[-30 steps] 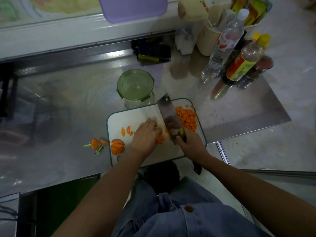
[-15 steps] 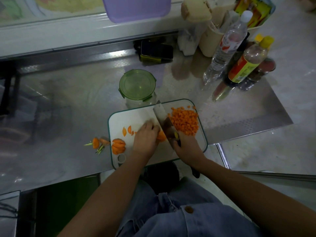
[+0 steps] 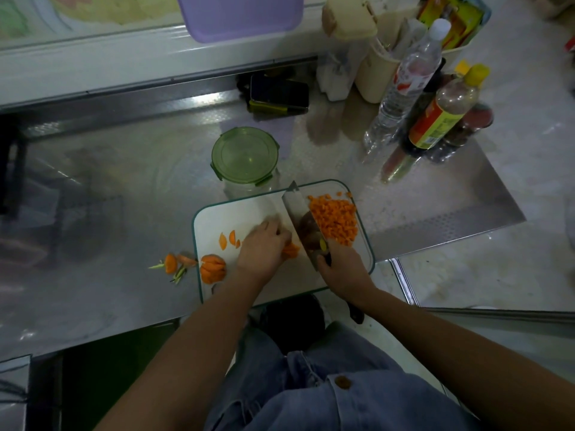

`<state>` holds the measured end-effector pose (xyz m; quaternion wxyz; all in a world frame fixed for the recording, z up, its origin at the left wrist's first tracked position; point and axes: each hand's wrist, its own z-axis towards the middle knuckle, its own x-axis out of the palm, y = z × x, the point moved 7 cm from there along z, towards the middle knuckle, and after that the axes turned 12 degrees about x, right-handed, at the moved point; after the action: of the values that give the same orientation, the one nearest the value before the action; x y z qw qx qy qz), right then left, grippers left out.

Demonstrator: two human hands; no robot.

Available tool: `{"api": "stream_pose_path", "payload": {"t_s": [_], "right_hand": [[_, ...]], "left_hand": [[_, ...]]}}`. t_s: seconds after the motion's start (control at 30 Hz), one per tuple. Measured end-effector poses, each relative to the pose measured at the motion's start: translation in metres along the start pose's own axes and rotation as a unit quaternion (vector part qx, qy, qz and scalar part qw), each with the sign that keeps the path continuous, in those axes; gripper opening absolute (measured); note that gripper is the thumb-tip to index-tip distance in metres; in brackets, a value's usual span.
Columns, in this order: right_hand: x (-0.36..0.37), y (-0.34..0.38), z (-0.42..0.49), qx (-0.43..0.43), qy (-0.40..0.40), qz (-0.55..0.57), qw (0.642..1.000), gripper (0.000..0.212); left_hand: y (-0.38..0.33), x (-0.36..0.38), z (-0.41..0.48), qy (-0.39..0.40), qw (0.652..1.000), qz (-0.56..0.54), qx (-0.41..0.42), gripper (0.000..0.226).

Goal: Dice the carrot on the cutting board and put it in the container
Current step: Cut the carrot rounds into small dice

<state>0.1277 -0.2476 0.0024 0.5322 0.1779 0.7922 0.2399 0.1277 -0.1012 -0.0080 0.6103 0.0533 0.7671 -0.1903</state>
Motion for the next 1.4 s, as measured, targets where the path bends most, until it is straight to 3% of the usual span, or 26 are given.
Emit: {"api": "stream_pose_path", "payload": {"t_s": [0.13, 0.5, 1.1, 1.4], "right_hand": [[0.004, 0.006, -0.002, -0.007, 0.012, -0.025, 1.000, 0.012], [0.024, 0.013, -0.006, -0.005, 0.044, -0.098, 0.994, 0.012], [0.014, 0.027, -0.003, -0.032, 0.034, -0.090, 0.995, 0.015], [0.028, 0.029, -0.007, -0.016, 0.048, -0.112, 0.992, 0.011]], "left_hand": [[0.004, 0.004, -0.004, -0.011, 0.998, -0.029, -0.056, 0.039], [0.011, 0.009, -0.014, -0.072, 0.981, -0.084, -0.160, 0.022], [0.013, 0.008, -0.020, -0.057, 0.984, -0.102, -0.136, 0.030], [0.018, 0.010, -0.022, -0.085, 0.980, -0.100, -0.150, 0.016]]}}
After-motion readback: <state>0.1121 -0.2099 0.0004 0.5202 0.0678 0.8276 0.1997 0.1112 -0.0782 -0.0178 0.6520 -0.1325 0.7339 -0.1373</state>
